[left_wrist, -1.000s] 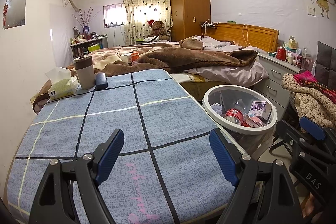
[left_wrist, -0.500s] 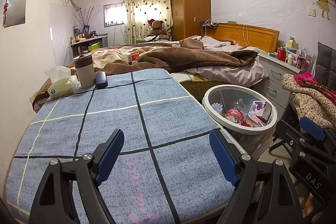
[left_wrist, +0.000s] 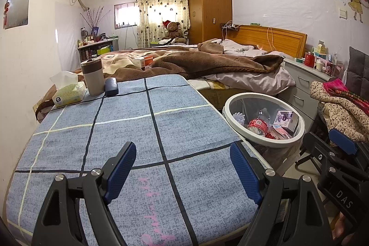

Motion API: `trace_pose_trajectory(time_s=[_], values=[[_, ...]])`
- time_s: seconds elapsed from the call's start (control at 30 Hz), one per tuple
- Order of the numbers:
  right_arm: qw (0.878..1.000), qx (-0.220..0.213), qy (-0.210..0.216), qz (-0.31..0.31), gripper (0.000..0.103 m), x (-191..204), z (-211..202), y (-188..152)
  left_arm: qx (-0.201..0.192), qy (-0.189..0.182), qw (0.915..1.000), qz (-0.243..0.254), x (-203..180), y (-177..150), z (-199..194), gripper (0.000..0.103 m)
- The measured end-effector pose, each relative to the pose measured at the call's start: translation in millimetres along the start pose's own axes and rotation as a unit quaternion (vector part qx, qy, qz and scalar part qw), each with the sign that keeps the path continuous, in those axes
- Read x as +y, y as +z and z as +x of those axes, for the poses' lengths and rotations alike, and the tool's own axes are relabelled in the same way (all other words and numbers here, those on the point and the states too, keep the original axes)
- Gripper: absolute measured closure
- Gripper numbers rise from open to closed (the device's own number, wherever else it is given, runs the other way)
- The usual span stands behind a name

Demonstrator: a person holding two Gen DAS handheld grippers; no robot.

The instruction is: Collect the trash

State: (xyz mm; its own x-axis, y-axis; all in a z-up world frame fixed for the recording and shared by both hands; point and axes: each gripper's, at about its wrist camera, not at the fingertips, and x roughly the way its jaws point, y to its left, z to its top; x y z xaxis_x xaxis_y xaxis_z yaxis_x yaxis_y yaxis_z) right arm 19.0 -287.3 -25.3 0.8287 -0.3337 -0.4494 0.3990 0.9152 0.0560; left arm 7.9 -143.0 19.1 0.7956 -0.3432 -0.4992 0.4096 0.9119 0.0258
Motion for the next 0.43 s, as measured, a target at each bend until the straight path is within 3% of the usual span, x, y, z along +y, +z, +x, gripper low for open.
trace_pose_trajectory(time_s=[0.43], values=[[1.0,0.0,0.0,0.0,0.032,0.5,-0.2,0.4,0.002,-0.003,1.0,-0.003,-1.3,-0.2,0.4,0.018]])
